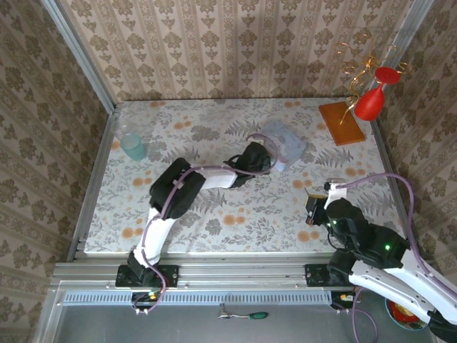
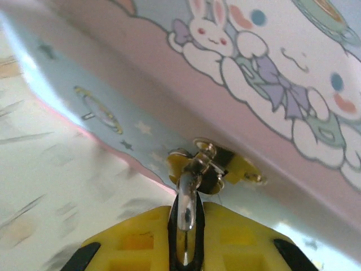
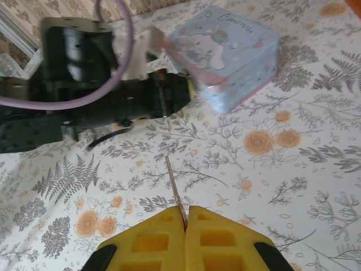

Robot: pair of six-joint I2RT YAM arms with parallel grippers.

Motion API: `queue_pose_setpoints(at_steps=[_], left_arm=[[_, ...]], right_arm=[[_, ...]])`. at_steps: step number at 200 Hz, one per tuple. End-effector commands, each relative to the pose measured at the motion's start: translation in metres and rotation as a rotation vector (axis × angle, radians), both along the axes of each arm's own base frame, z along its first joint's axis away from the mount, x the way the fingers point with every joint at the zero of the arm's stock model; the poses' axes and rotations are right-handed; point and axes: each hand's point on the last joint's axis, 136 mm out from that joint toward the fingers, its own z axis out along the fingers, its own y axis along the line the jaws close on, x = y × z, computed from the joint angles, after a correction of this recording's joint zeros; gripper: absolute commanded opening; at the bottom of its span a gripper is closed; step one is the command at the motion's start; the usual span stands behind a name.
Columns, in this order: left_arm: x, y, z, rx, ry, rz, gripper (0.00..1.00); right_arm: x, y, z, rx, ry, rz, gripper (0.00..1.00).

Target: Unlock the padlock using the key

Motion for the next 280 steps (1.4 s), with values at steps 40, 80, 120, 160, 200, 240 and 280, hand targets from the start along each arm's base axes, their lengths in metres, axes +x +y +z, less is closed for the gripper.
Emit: queue_pose_setpoints(at_steps=[40,80,120,160,200,240,280], left_arm=[[-0.037,0.097,0.025,-0.061,-0.019,0.074,0.00],[-0.083,0.167,0.013,-0.013,0.010,0.147,0.00],[-0.132,0.210,0.005,-0.005,0.069,0.203,0.00],[-0.157,0.183,0.011,-0.064,0.103,0.135,0.00],[-0.157,0.129,0.022,-0.191,0.174,0.019,0.00],[-0.157,0.095,0.041,-0.312,0.249,-0.037,0.00],[-0.162,0.088,0.050,-0.400,0.311,-0.038,0.00]], right_arm=[[0.024,0.053,-0.018,0.081,0.072,0.057,0.00],[0.039,0.089,-0.031,0.075,0.124,0.105,0.00],[0.042,0.136,-0.053,0.044,0.200,0.194,0.00],[0.034,0.165,-0.073,0.021,0.264,0.249,0.00],[0.020,0.163,-0.087,0.059,0.315,0.254,0.00],[0.008,0.161,-0.109,0.207,0.399,0.215,0.00],[0.016,0.153,-0.125,0.384,0.475,0.150,0.00]])
